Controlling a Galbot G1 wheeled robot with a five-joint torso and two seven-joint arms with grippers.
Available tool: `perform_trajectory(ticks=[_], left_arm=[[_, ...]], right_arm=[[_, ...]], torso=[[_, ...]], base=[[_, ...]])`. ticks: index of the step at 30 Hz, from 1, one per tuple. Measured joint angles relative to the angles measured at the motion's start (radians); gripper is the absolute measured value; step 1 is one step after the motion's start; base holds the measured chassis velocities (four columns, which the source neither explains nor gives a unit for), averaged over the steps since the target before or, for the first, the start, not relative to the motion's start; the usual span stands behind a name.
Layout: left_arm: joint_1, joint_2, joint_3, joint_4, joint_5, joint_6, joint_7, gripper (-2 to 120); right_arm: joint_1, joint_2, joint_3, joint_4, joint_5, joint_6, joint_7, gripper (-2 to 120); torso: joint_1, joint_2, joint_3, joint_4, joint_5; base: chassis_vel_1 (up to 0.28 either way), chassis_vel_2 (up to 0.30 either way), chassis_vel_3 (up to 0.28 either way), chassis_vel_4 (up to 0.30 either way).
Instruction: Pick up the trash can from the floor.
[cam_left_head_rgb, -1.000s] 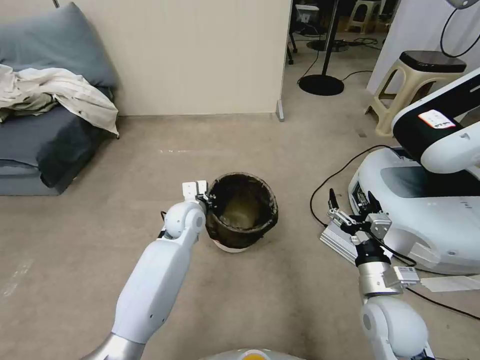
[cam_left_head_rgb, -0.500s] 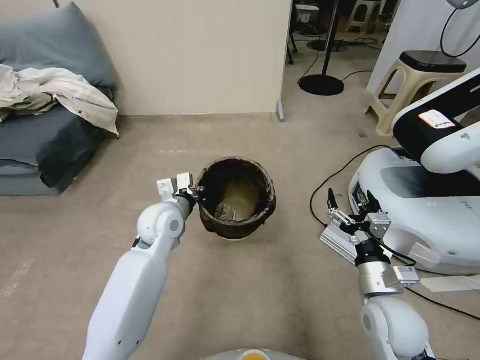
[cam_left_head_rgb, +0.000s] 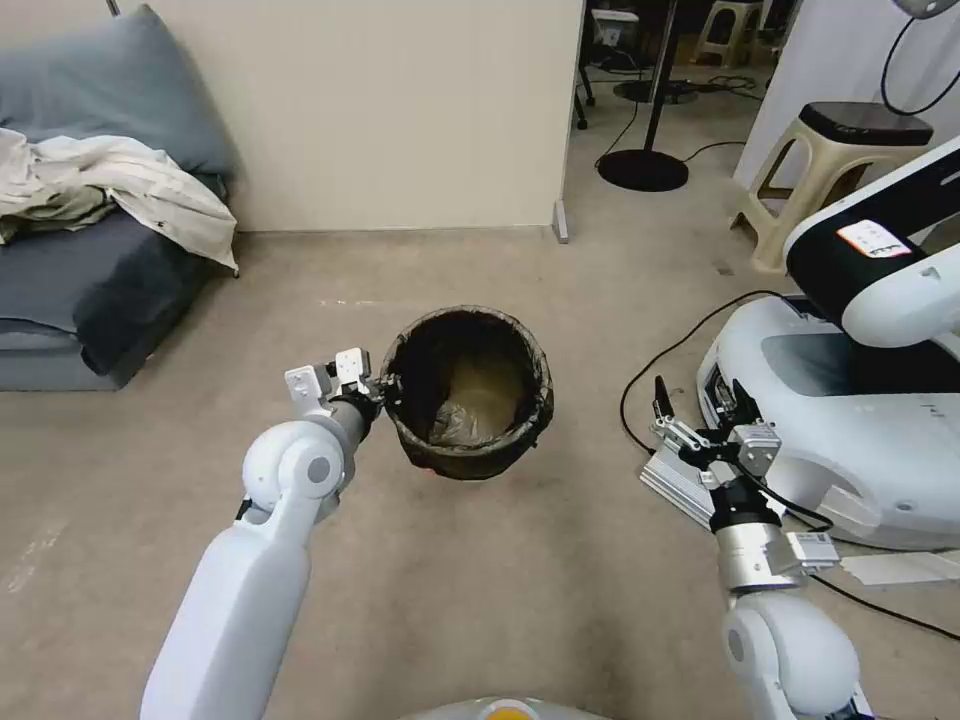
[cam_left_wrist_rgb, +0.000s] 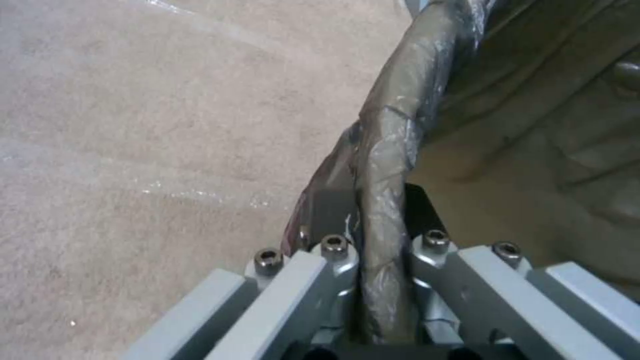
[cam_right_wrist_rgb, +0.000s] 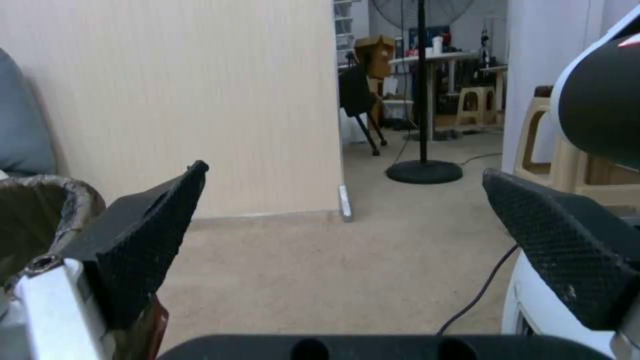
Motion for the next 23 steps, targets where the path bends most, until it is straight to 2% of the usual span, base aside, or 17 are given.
perform_trajectory(ticks=[23], left_arm=[[0.002, 0.001, -0.001, 0.001, 0.005, 0.000, 0.009, 1]], right_arm=[[0.004, -0.001, 0.000, -0.005, 0.001, -0.002, 0.000, 100]], torso=[[0.000, 0.000, 0.000, 0.0000, 0.0000]], base=[[0.000, 0.000, 0.000, 0.000]])
